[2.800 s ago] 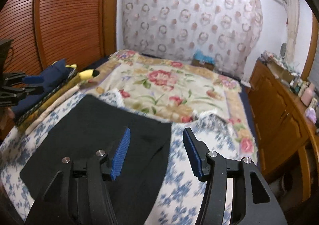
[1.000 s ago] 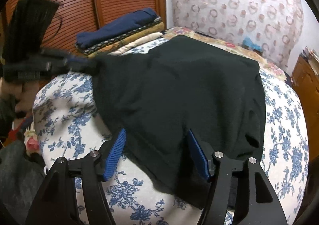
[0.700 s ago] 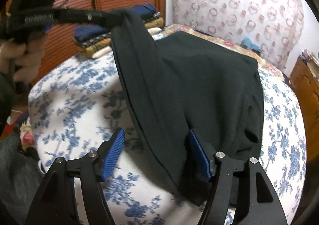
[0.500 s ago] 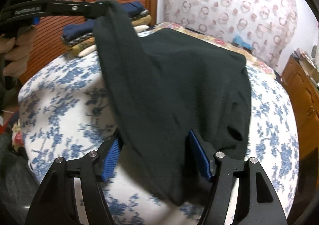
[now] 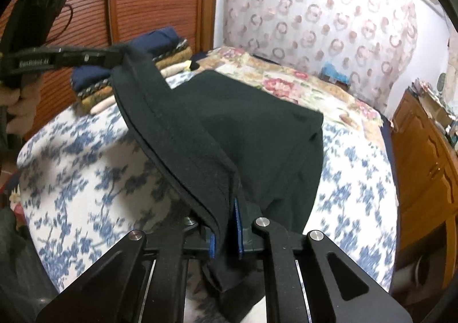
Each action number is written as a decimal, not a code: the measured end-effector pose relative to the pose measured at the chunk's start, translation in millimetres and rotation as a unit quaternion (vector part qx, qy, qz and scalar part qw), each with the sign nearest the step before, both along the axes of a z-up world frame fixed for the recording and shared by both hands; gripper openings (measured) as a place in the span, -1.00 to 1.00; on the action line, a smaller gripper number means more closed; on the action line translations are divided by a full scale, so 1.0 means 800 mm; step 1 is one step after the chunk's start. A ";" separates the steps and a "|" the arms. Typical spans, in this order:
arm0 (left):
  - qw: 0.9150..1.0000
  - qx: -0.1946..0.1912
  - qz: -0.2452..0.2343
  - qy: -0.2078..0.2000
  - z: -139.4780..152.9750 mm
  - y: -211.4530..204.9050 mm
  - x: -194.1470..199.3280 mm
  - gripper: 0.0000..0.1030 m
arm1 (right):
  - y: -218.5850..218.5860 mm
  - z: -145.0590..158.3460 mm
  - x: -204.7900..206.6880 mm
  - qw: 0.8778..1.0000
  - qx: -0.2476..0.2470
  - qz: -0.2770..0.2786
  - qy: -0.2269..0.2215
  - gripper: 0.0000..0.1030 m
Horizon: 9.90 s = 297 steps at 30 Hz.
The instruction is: Fold small clothes
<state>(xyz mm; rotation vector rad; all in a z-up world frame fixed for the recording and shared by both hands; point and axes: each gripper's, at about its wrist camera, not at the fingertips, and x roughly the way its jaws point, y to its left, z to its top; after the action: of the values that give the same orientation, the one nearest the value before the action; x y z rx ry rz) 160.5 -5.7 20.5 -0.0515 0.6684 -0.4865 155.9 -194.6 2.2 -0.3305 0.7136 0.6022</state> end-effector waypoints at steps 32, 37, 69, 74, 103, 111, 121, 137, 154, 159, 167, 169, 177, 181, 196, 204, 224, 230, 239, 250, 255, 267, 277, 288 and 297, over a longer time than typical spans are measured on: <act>0.993 0.032 0.089 0.067 -0.039 0.039 0.172 -0.61 | 0.062 0.016 0.245 0.998 -0.036 0.040 0.017 -0.88; 0.993 0.029 0.086 0.076 -0.048 0.039 0.175 -0.25 | 0.047 -0.007 0.290 0.998 -0.043 -0.027 0.035 -0.08; 0.984 0.059 0.108 0.128 -0.102 0.027 0.225 -0.23 | -0.033 0.041 0.301 0.994 -0.004 -0.102 0.036 0.37; 0.983 0.061 0.104 0.141 -0.112 0.023 0.239 -0.15 | -0.029 0.005 0.271 0.991 0.025 -0.101 0.082 0.45; 0.992 -0.025 0.056 0.109 -0.074 0.030 0.208 -0.81 | -0.019 -0.041 0.260 0.981 0.100 -0.046 0.161 -0.66; 0.997 -0.046 0.056 0.029 -0.002 0.044 0.144 -0.81 | -0.021 0.012 0.221 0.985 0.138 -0.039 0.096 -0.73; 0.993 -0.057 0.095 -0.041 0.065 0.105 0.086 -0.81 | 0.025 0.090 0.197 0.988 0.150 0.021 0.025 -0.74; 0.958 -0.067 0.270 -0.066 0.047 0.269 -0.025 -0.81 | 0.280 0.192 0.210 0.972 0.044 0.223 -0.055 -0.75; 0.937 -0.060 0.345 0.022 -0.061 0.321 -0.040 -0.79 | 0.474 0.121 0.257 0.972 -0.025 0.230 -0.029 -0.15; 0.934 -0.063 0.350 0.028 -0.059 0.322 -0.046 -0.74 | 0.462 0.138 0.247 0.979 0.010 0.195 -0.059 0.12; 0.934 -0.027 0.357 0.016 -0.045 0.317 -0.059 -0.23 | 0.457 0.104 0.220 0.972 0.038 0.229 -0.027 0.12; 0.935 -0.025 0.355 0.011 -0.041 0.316 -0.062 -0.13 | 0.462 0.084 0.224 0.975 0.028 0.221 -0.021 0.12; 0.938 -0.006 0.347 -0.014 -0.023 0.304 -0.069 0.14 | 0.454 0.020 0.262 0.981 0.054 0.186 0.027 0.14; 0.939 0.005 0.345 -0.021 -0.017 0.296 -0.071 0.16 | 0.446 0.030 0.251 0.983 0.061 0.172 0.012 0.13; 0.953 0.046 0.295 -0.045 -0.004 0.216 -0.086 0.17 | 0.296 0.104 0.120 0.991 0.099 0.079 -0.048 0.65; 0.966 0.063 0.246 -0.058 -0.006 0.145 -0.099 0.17 | 0.189 0.105 0.041 0.992 0.104 -0.002 -0.068 0.66; 0.971 0.069 0.198 -0.118 0.037 0.031 -0.130 0.18 | 0.008 0.138 -0.109 0.963 0.147 -0.174 -0.148 0.65; 0.970 0.068 0.201 -0.121 0.041 0.026 -0.134 0.18 | 0.000 0.140 -0.117 0.960 0.147 -0.183 -0.155 0.65; 0.969 0.069 0.206 -0.120 0.044 0.025 -0.135 0.18 | 0.006 0.135 -0.121 0.960 0.140 -0.190 -0.152 0.65; 0.968 0.067 0.208 -0.124 0.047 0.028 -0.139 0.18 | 0.008 0.133 -0.118 0.959 0.141 -0.193 -0.150 0.65; 0.967 0.065 0.209 -0.129 0.048 0.027 -0.141 0.18 | 0.008 0.133 -0.119 0.959 0.140 -0.193 -0.151 0.65; 0.966 0.067 0.212 -0.133 0.050 0.027 -0.142 0.18 | 0.009 0.133 -0.120 0.959 0.140 -0.196 -0.151 0.65; 0.966 0.067 0.212 -0.133 0.049 0.027 -0.142 0.18 | 0.008 0.132 -0.119 0.959 0.140 -0.197 -0.152 0.65; 0.966 0.066 0.212 -0.134 0.050 0.027 -0.143 0.19 | 0.008 0.132 -0.119 0.958 0.139 -0.197 -0.153 0.65; 0.965 0.067 0.213 -0.135 0.050 0.028 -0.143 0.19 | 0.009 0.131 -0.119 0.958 0.139 -0.198 -0.152 0.65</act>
<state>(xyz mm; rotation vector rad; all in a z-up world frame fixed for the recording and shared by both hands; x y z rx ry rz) 46.0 16.7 60.6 0.0006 0.4045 -0.0306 60.8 -187.2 107.3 -0.0124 0.3742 0.2545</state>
